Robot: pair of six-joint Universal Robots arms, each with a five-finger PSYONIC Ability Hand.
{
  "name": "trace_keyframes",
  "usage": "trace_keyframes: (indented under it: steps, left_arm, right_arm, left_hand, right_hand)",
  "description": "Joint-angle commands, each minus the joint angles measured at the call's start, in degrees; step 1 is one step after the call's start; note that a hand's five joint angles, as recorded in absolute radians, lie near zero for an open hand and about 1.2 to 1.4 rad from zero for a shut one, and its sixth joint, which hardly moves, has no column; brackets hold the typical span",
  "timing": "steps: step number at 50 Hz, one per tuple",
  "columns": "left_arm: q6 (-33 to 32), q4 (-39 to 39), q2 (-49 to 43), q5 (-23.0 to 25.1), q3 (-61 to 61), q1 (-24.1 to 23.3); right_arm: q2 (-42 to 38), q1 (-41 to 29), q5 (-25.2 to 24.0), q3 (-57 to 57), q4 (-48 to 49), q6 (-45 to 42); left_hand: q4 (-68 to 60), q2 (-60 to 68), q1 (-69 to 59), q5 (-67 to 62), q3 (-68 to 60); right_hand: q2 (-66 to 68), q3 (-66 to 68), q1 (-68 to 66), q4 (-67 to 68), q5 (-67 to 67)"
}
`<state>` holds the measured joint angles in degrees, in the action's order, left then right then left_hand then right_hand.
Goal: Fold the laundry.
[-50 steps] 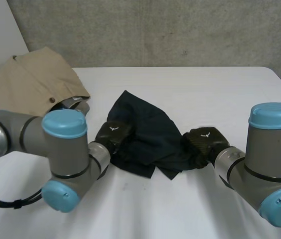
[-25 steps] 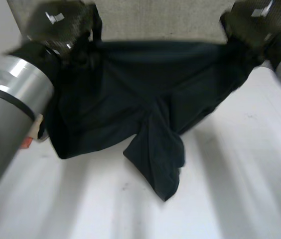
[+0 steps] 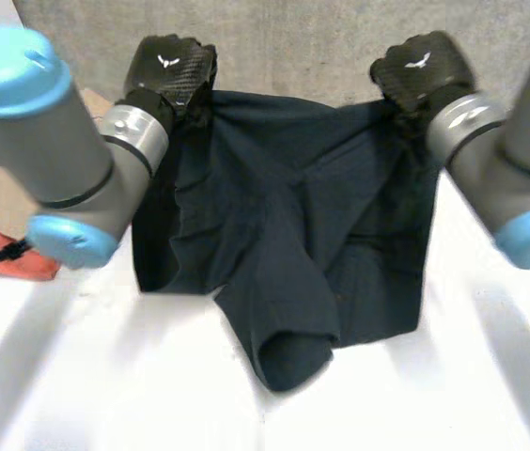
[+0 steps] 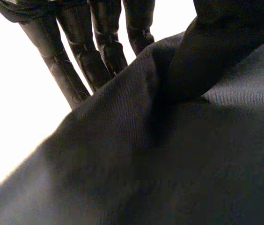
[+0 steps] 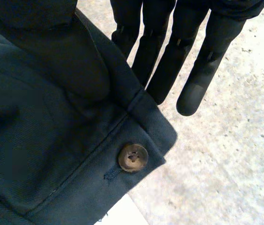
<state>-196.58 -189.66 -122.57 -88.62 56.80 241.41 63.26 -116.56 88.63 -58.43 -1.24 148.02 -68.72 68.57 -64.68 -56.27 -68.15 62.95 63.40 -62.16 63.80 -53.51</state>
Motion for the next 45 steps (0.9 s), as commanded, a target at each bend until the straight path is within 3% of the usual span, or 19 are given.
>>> trace_keyframes:
  steps: [1, 2, 8, 16, 21, 24, 32, 39, 43, 45]
  left_arm:
    - [-6.53, -10.98, -14.26, -1.47, -11.52, 2.75]
    - [-7.14, -12.21, -15.23, -2.34, -12.14, 2.66]
    - [-7.06, -12.49, -12.0, -3.93, -6.54, 1.43]
    - [-6.97, -12.31, 2.85, -4.02, 14.9, -1.2]
    - [-6.97, -11.0, 10.58, -3.67, 29.65, -6.99]
    - [-6.97, -10.64, 13.06, -3.41, 34.77, -9.64]
    - [-6.97, -10.91, 12.37, -3.23, 41.38, -15.18]
    - [-6.89, -11.26, 3.05, -3.23, 35.5, -15.71]
    - [-7.32, -11.26, -1.26, -3.49, 31.72, -15.36]
    - [-7.15, -11.34, -2.58, -3.67, 29.7, -15.18]
  right_arm:
    - [-12.53, -1.3, -0.21, -0.46, 27.14, 0.16]
    - [-13.07, -1.3, -0.21, -0.46, 27.6, 0.16]
    - [-11.41, -1.74, -0.21, -2.3, 23.84, 0.34]
    - [-2.45, 0.54, -0.21, -9.06, 4.78, 0.69]
    - [0.28, 0.98, -0.73, -15.47, -9.45, 6.11]
    - [0.98, 1.42, -1.43, -20.03, -12.11, 10.95]
    - [1.16, 1.42, -6.88, -30.5, -2.65, 15.45]
    - [-2.52, 0.54, -6.19, -31.48, 4.05, 15.02]
    - [-4.9, 0.54, -5.31, -30.61, 6.25, 14.84]
    - [-5.6, 0.54, -4.26, -30.34, 8.18, 14.75]
  left_hand:
    - [26.22, -26.07, 22.18, 23.77, 25.65]
    - [58.35, -58.2, 54.31, 55.9, 57.78]
    - [56.15, -56.0, 52.11, 53.7, 55.58]
    - [55.65, -55.5, 51.61, 53.2, 55.08]
    - [54.31, -54.15, 50.26, 51.85, 53.74]
    - [53.29, -53.14, 49.25, 50.84, 52.73]
    - [50.94, -50.79, 46.9, 48.49, 50.38]
    - [44.21, -44.06, 40.17, 41.76, 43.64]
    - [35.84, -35.68, 31.79, 33.38, 35.27]
    - [18.04, -17.89, 14.0, 15.59, 17.48]
  right_hand:
    - [-52.95, -53.4, 52.16, -53.8, 53.51]
    - [-52.95, -53.4, 52.16, -53.8, 53.51]
    - [-52.95, -53.4, 52.16, -53.8, 53.51]
    - [-52.95, -53.4, 52.16, -53.8, 53.51]
    - [-52.95, -53.4, 52.16, -53.8, 53.51]
    - [-50.89, -51.34, 50.1, -51.74, 51.45]
    - [-47.49, -47.94, 46.7, -48.34, 48.05]
    - [-42.96, -43.41, 42.17, -43.81, 43.52]
    - [-25.17, -25.62, 24.38, -26.02, 25.73]
    - [4.38, 3.93, -5.17, 3.53, -3.81]
